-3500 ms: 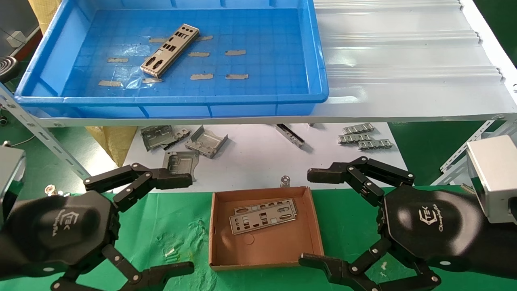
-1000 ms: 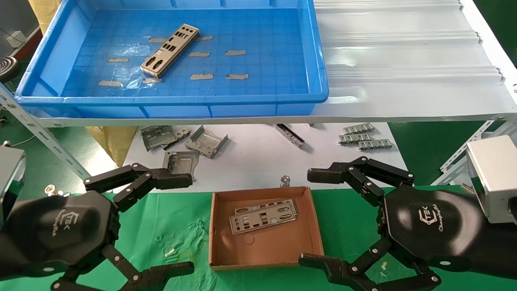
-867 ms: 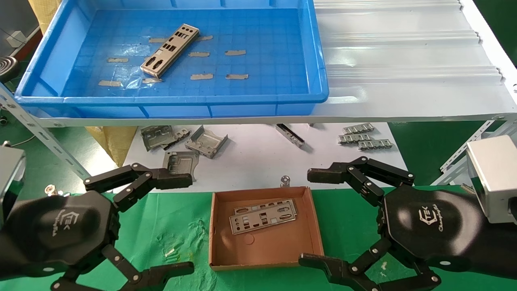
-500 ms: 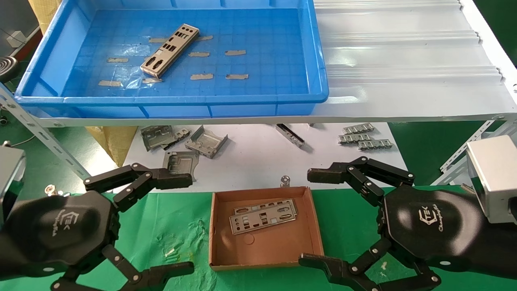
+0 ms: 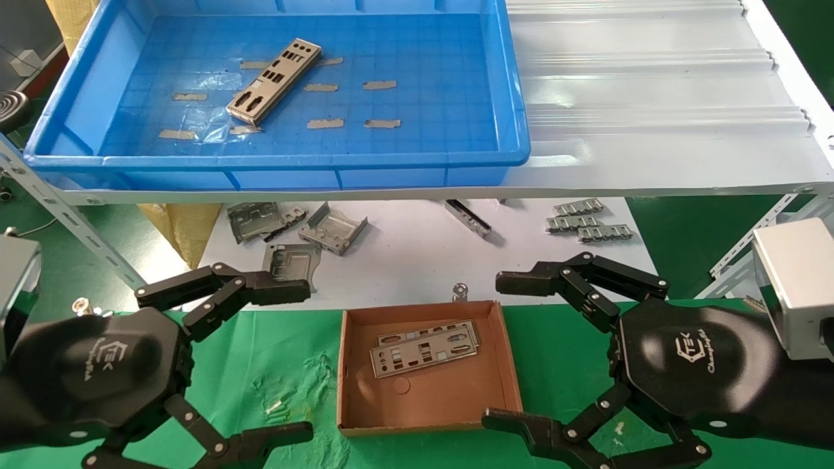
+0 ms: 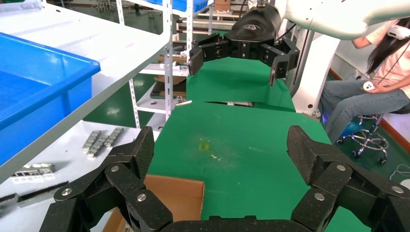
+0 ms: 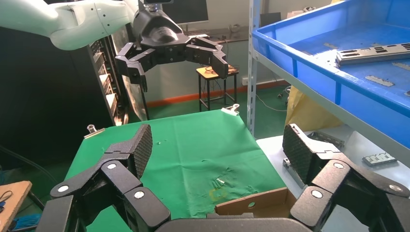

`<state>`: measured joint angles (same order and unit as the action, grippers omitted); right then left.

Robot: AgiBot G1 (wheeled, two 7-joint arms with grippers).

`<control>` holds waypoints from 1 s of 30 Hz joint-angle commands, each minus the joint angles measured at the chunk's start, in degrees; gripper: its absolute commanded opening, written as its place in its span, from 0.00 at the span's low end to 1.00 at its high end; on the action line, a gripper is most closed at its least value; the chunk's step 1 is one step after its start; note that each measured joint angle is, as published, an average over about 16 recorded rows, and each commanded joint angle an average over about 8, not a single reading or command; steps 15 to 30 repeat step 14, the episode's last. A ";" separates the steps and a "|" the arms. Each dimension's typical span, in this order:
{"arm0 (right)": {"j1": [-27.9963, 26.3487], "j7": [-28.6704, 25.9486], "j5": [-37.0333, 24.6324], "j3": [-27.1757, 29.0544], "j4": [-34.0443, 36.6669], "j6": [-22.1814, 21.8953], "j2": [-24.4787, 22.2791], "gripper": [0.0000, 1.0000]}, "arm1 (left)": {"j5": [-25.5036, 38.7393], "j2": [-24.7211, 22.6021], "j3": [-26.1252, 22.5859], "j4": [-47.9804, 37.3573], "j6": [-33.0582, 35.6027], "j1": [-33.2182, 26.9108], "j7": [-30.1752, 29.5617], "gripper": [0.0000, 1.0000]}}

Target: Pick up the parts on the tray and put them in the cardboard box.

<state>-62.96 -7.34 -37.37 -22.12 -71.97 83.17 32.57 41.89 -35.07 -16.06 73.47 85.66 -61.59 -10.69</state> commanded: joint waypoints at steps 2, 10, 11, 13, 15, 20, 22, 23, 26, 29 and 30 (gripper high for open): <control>0.00 0.00 0.00 0.00 0.00 0.00 0.00 1.00 | 0.00 0.00 0.00 0.00 0.00 0.00 0.00 1.00; 0.00 0.00 0.00 0.00 0.00 0.00 0.00 1.00 | 0.00 0.00 0.00 0.00 0.00 0.00 0.00 1.00; 0.00 0.00 0.00 0.00 0.00 0.00 0.00 1.00 | 0.00 0.00 0.00 0.00 0.00 0.00 0.00 1.00; 0.00 0.00 0.00 0.00 0.00 0.00 0.00 1.00 | 0.00 0.00 0.00 0.00 0.00 0.00 0.00 1.00; 0.00 0.00 0.00 0.00 0.00 0.00 0.00 1.00 | 0.00 0.00 0.00 0.00 0.00 0.00 0.00 1.00; 0.00 0.00 0.00 0.00 0.00 0.00 0.00 1.00 | 0.00 0.00 0.00 0.00 0.00 0.00 0.00 1.00; 0.00 0.00 0.00 0.00 0.00 0.00 0.00 1.00 | 0.00 0.00 0.00 0.00 0.00 0.00 0.00 1.00; 0.00 0.00 0.00 0.00 0.00 0.00 0.00 1.00 | 0.00 0.00 0.00 0.00 0.00 0.00 0.00 1.00; 0.00 0.00 0.00 0.00 0.00 0.00 0.00 1.00 | 0.00 0.00 0.00 0.00 0.00 0.00 0.00 1.00; 0.00 0.00 0.00 0.00 0.00 0.00 0.00 1.00 | 0.00 0.00 0.00 0.00 0.00 0.00 0.00 1.00; 0.00 0.00 0.00 0.00 0.00 0.00 0.00 1.00 | 0.00 0.00 0.00 0.00 0.00 0.00 0.00 1.00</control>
